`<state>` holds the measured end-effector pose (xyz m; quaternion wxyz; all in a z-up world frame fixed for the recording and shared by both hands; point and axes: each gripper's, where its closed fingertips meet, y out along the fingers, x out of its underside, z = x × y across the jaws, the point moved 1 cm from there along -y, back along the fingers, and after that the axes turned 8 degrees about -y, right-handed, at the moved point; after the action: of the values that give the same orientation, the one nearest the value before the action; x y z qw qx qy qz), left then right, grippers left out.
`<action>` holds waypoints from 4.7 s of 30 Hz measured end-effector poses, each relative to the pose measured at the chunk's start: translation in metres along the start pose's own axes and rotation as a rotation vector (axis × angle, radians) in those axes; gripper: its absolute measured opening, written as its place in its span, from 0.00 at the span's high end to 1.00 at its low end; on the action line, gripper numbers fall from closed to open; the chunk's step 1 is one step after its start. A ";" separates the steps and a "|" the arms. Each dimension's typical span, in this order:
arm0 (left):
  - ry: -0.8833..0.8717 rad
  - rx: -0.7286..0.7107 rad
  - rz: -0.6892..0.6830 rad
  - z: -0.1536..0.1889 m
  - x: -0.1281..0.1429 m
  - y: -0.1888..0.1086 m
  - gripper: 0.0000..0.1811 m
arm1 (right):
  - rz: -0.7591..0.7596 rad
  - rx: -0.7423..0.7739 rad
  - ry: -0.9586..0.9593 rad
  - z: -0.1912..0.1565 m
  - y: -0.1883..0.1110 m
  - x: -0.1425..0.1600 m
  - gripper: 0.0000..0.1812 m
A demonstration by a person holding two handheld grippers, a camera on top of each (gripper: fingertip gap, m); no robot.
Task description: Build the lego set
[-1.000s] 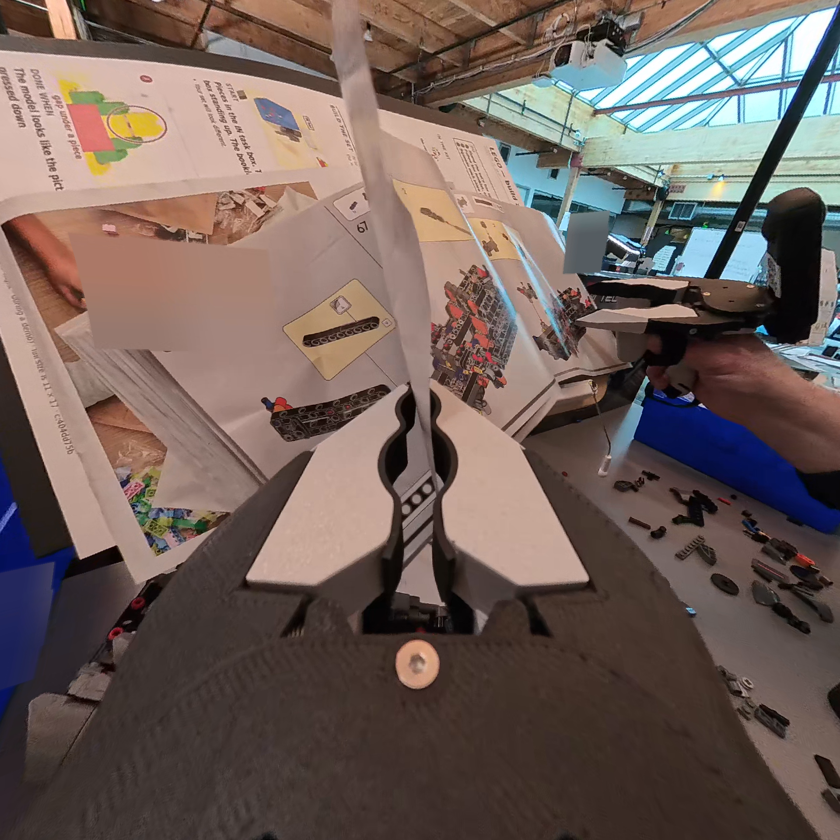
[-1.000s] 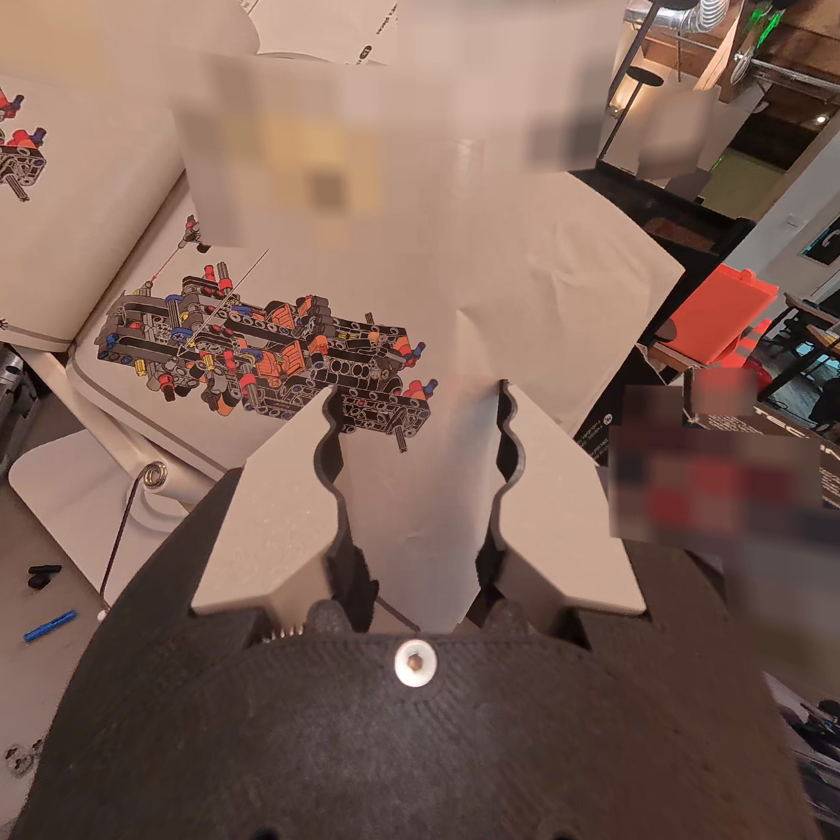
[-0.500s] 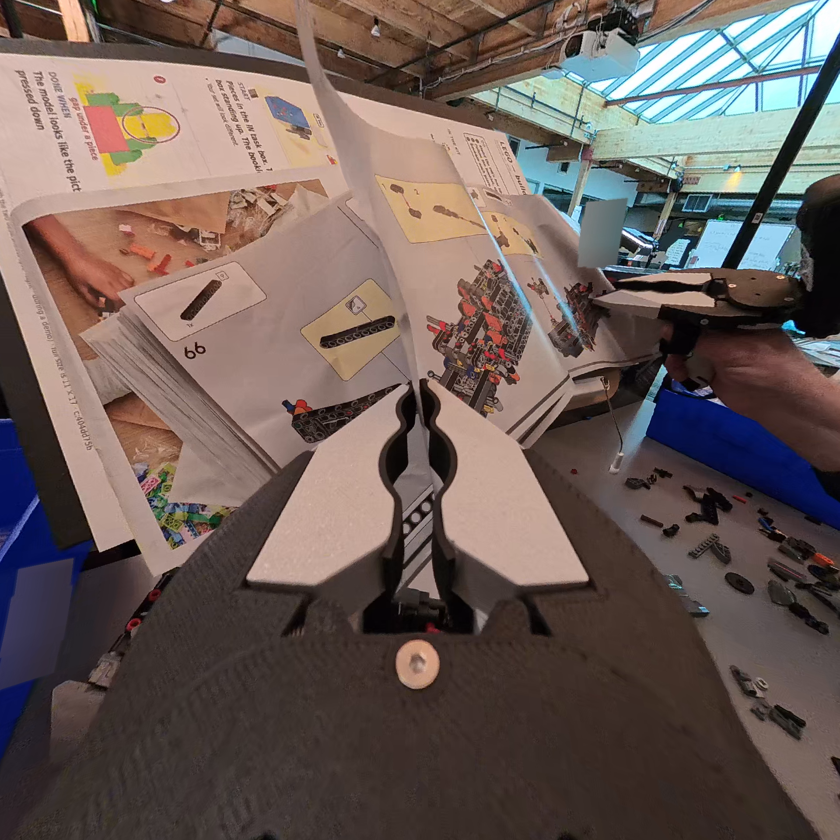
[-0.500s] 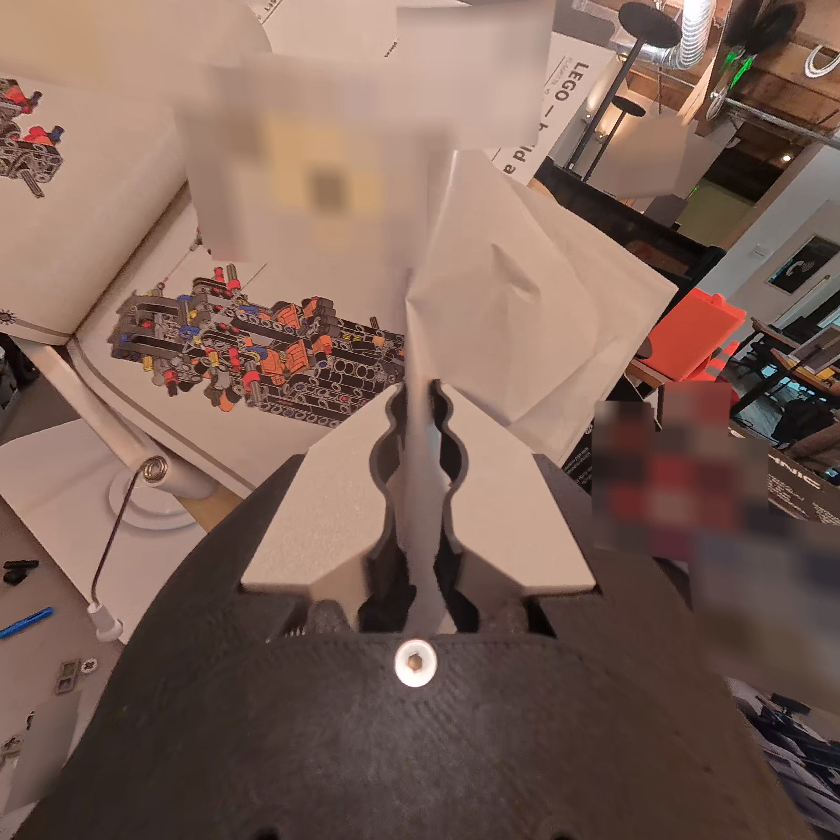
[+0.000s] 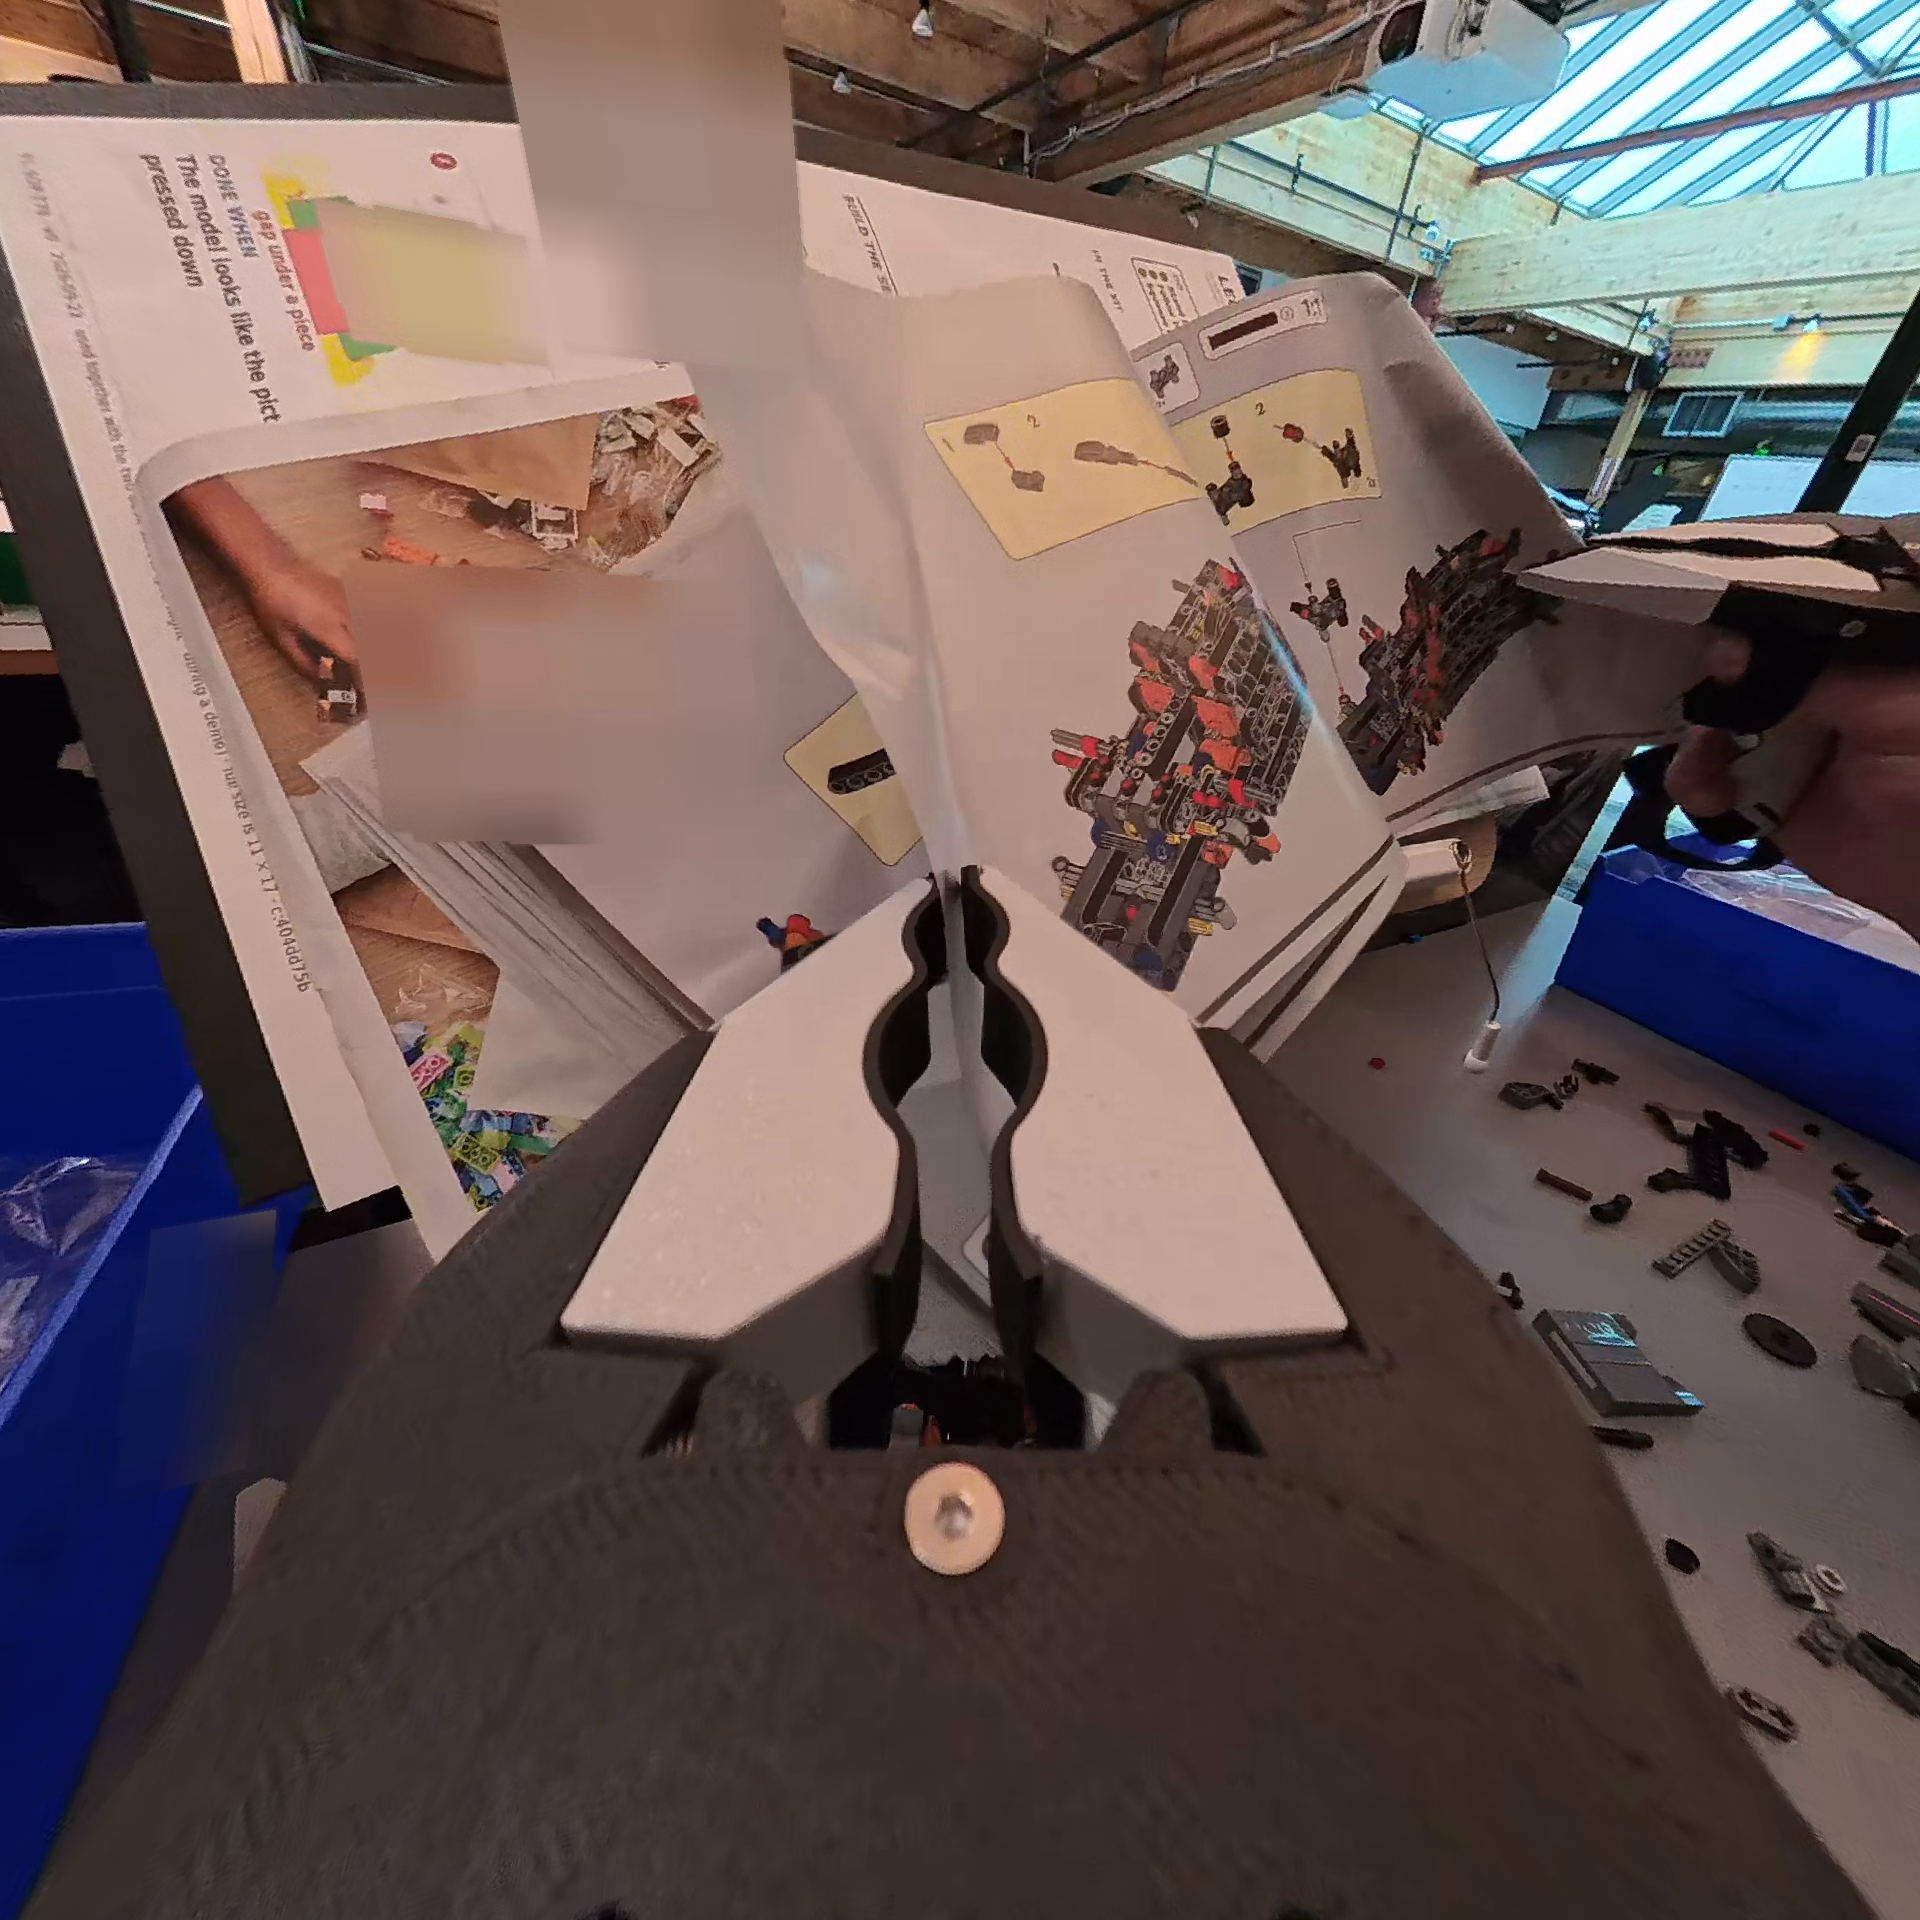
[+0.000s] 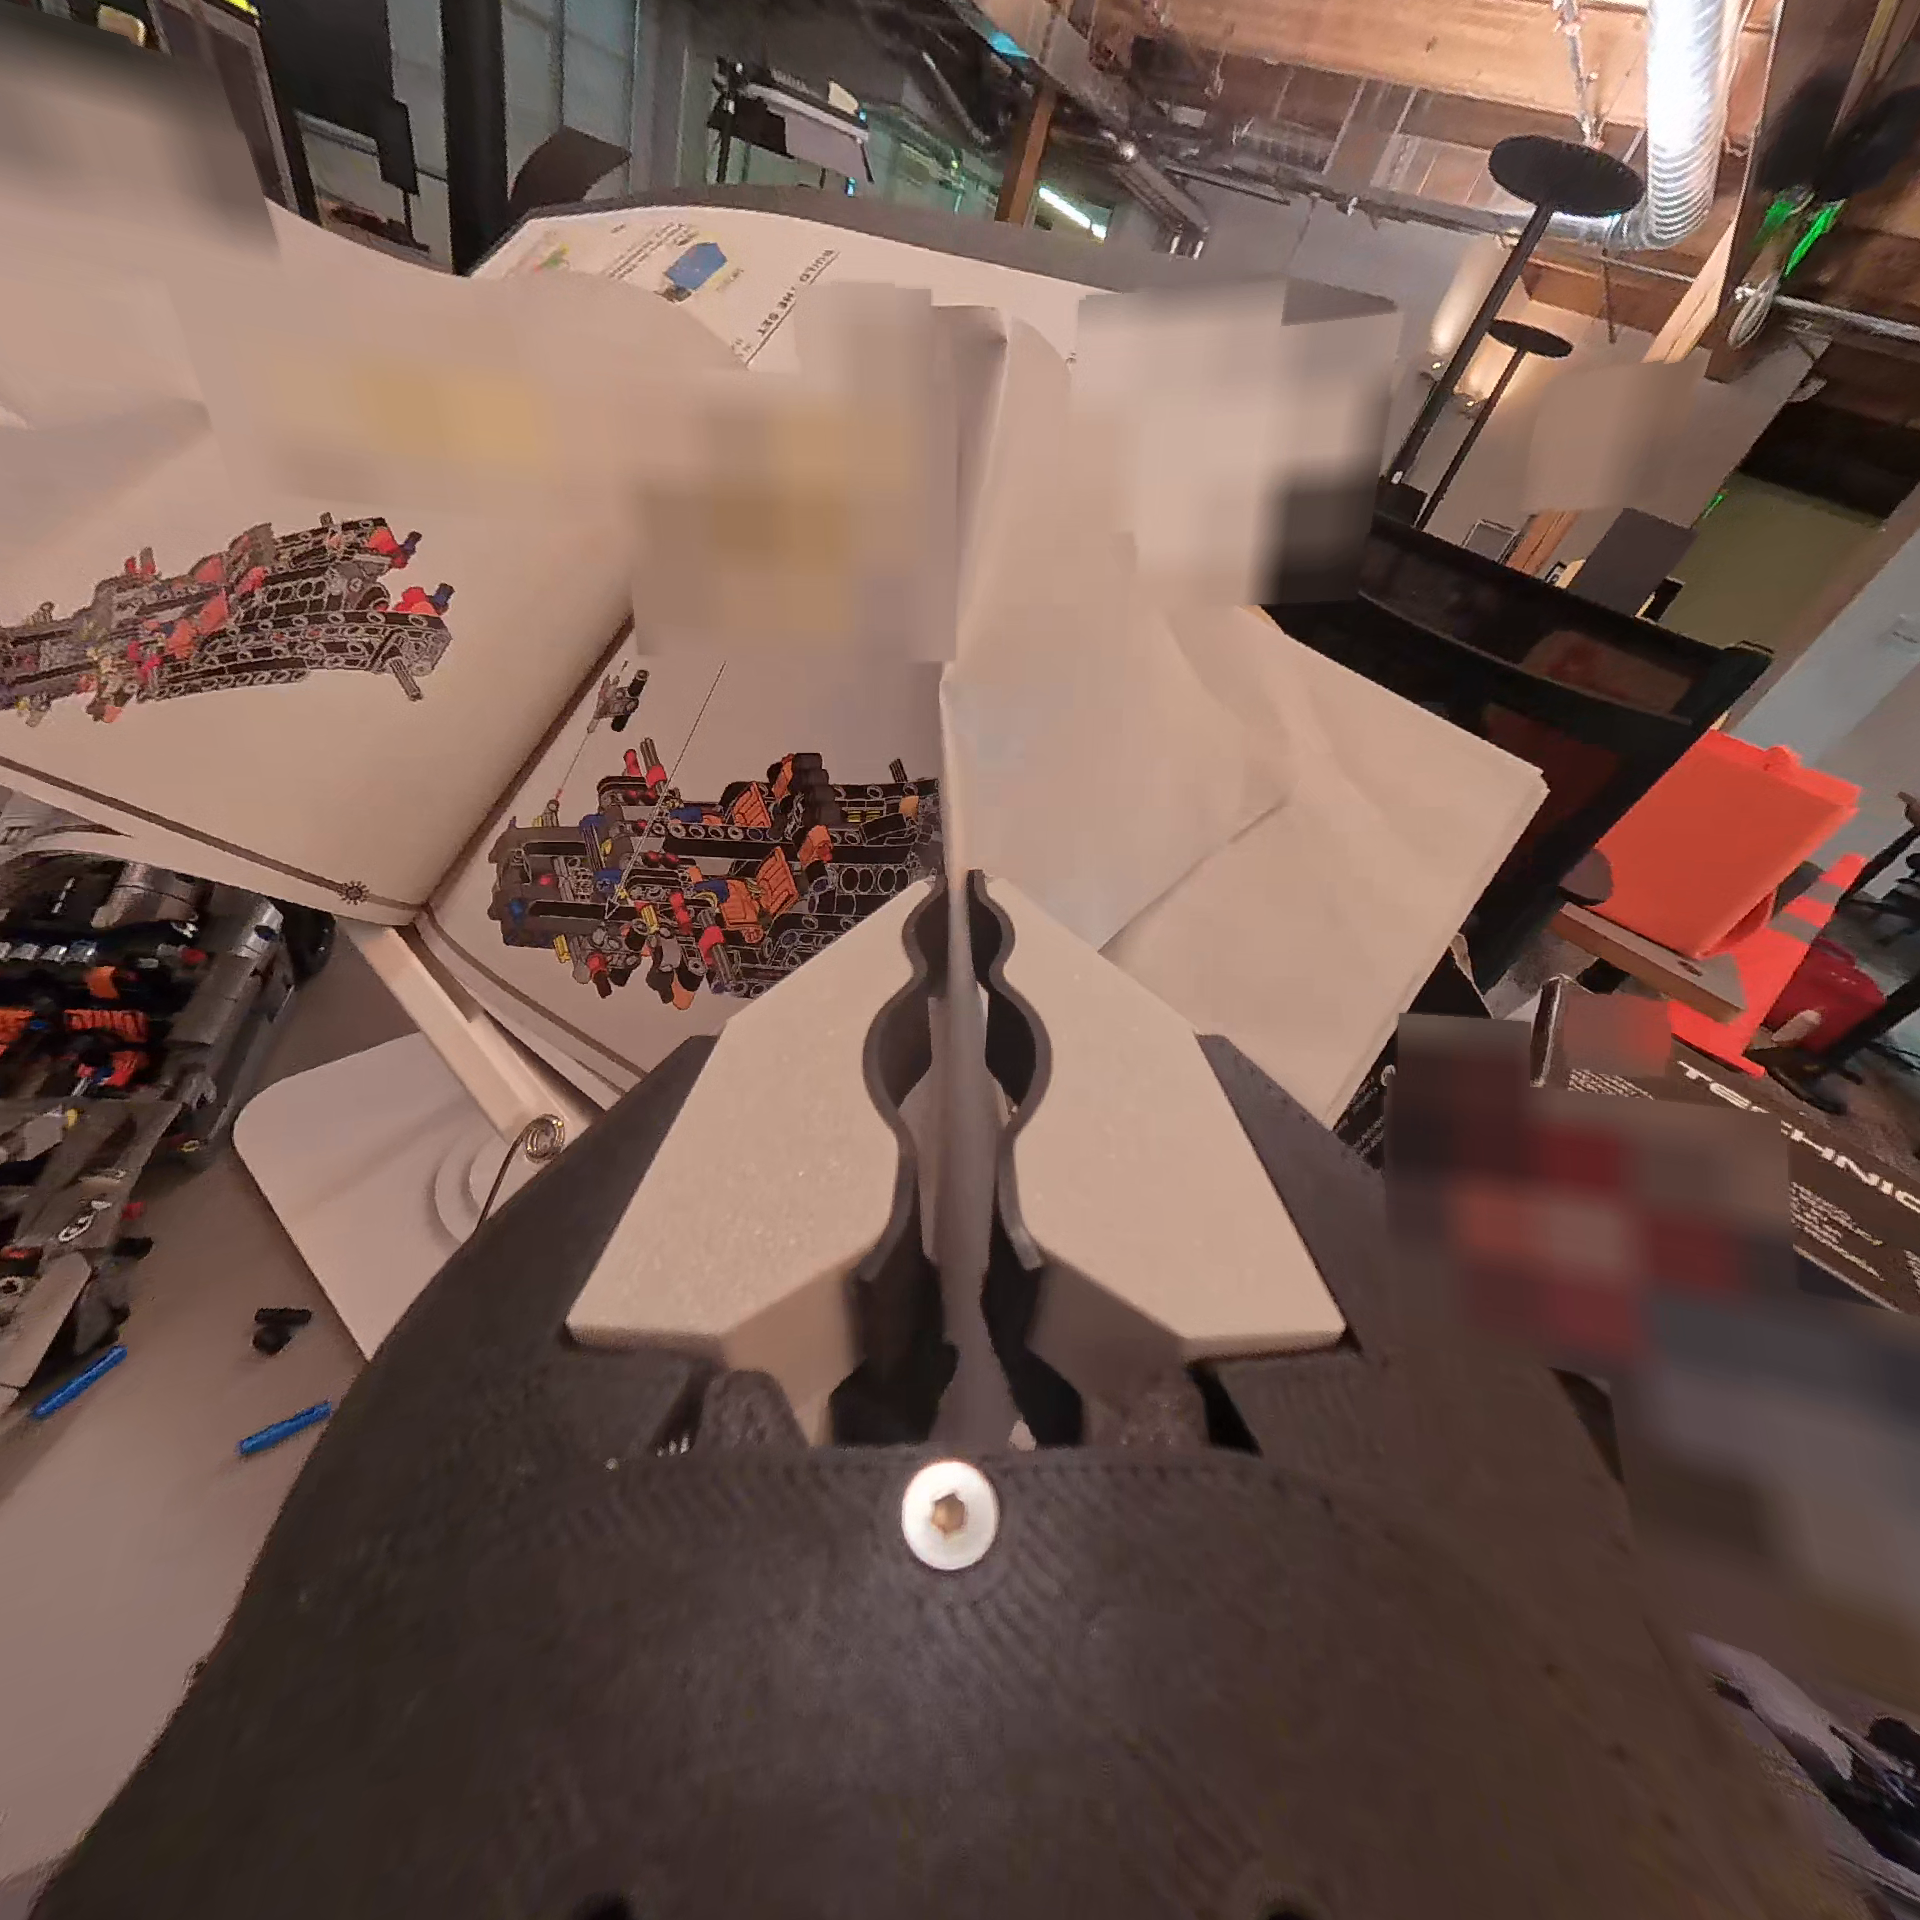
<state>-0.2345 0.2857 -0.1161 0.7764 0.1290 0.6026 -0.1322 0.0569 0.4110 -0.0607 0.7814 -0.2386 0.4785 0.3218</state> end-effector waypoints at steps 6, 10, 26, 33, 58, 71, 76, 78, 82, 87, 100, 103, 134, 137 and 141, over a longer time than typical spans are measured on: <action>0.013 -0.009 -0.008 -0.001 0.002 0.000 1.00 | -0.001 -0.016 0.012 -0.001 0.001 0.001 1.00; 0.018 -0.013 -0.007 -0.002 0.002 0.000 1.00 | -0.003 -0.024 0.022 -0.002 0.001 0.002 0.99; 0.033 -0.023 -0.003 -0.004 0.000 -0.001 1.00 | 0.008 -0.019 0.034 0.001 0.001 0.002 1.00; 0.036 -0.029 -0.003 -0.005 0.000 -0.001 1.00 | 0.015 -0.023 0.037 -0.001 0.001 0.001 1.00; 0.050 -0.062 -0.018 -0.011 0.003 -0.001 1.00 | 0.065 -0.069 0.059 -0.009 -0.004 -0.012 1.00; 0.048 -0.177 -0.011 -0.026 0.000 -0.004 0.83 | 0.150 -0.188 0.069 -0.038 -0.010 -0.042 1.00; 0.090 -0.210 0.048 -0.021 -0.016 -0.008 0.66 | 0.170 -0.230 0.084 -0.049 -0.011 -0.049 1.00; 0.152 -0.209 0.056 -0.010 -0.021 -0.007 0.63 | 0.180 -0.248 0.100 -0.052 -0.011 -0.052 1.00; 0.334 -0.156 0.045 0.029 -0.026 0.001 0.60 | 0.193 -0.273 0.120 -0.058 -0.012 -0.057 1.00; 0.615 -0.099 -0.037 0.086 -0.008 0.019 0.54 | 0.218 -0.338 0.179 -0.073 -0.012 -0.066 1.00; 0.670 -0.014 -0.169 0.117 0.036 0.041 0.48 | 0.244 -0.865 0.060 -0.192 -0.039 -0.088 0.60; 0.642 -0.005 -0.163 0.118 0.037 0.041 0.49 | 0.224 -0.953 -0.023 -0.214 -0.047 -0.079 0.59; -0.017 0.328 -0.028 0.070 0.012 0.011 1.00 | -0.178 0.076 -0.030 0.016 0.015 0.045 0.50; -0.056 0.280 -0.016 0.052 0.006 0.007 1.00 | -0.177 0.055 -0.010 0.014 0.016 0.048 0.52; -0.106 0.249 -0.036 0.036 0.007 0.005 1.00 | -0.175 0.041 -0.009 0.011 0.016 0.049 0.56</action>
<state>-0.1989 0.2772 -0.1140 0.7825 0.2066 0.5420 -0.2265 0.0677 0.4429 -0.1010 0.8133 -0.2622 0.4589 0.2434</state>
